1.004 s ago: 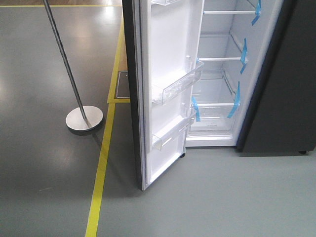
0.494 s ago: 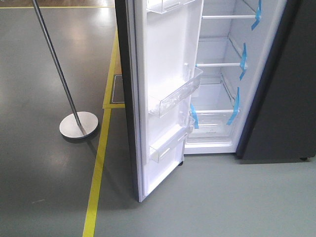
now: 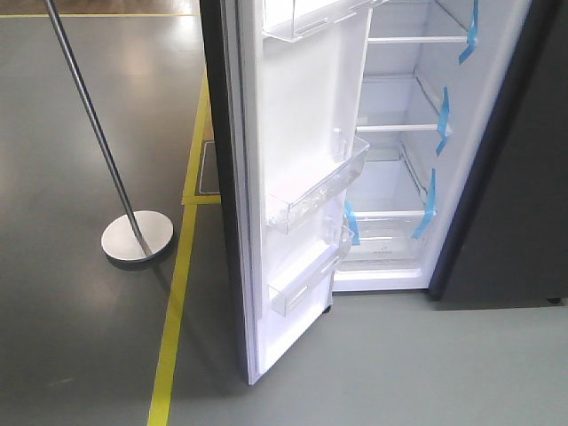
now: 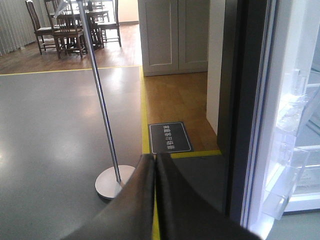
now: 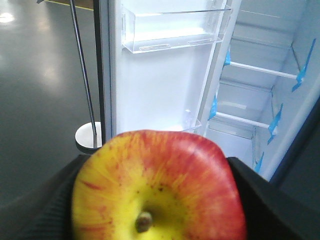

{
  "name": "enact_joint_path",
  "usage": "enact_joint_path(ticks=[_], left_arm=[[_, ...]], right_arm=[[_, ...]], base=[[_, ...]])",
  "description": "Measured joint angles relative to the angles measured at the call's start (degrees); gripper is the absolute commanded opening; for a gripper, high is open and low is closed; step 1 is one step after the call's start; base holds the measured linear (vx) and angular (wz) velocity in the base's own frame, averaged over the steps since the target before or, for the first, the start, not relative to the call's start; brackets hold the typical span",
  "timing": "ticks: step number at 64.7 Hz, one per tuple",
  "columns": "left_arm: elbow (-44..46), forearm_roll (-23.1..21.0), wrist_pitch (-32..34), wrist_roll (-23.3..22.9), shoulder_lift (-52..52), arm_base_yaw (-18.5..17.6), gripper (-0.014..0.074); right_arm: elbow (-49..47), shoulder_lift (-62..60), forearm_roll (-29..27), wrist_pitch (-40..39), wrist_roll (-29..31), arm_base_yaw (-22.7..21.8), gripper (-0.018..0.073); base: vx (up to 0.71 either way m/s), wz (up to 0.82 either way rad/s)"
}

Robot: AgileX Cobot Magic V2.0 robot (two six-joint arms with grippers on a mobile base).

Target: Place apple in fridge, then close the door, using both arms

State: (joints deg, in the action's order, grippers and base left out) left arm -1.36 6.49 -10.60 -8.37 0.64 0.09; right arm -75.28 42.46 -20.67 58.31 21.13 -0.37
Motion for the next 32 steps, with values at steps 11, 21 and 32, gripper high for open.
enact_joint_path(ticks=[11,21,32], left_arm=[[0.00,0.00,0.00,0.00,0.00,0.00,-0.0006],[0.00,0.00,0.00,0.00,0.00,0.00,-0.0006],[0.00,0.00,0.00,0.00,0.00,0.00,-0.0006]], right_arm=[[0.00,0.00,0.00,0.00,0.00,0.00,0.0098],[0.00,0.00,0.00,0.00,0.00,0.00,0.0098],[0.00,0.00,0.00,0.00,0.00,0.00,0.0098]], base=[[0.13,0.01],[0.13,0.01],[0.13,0.03]])
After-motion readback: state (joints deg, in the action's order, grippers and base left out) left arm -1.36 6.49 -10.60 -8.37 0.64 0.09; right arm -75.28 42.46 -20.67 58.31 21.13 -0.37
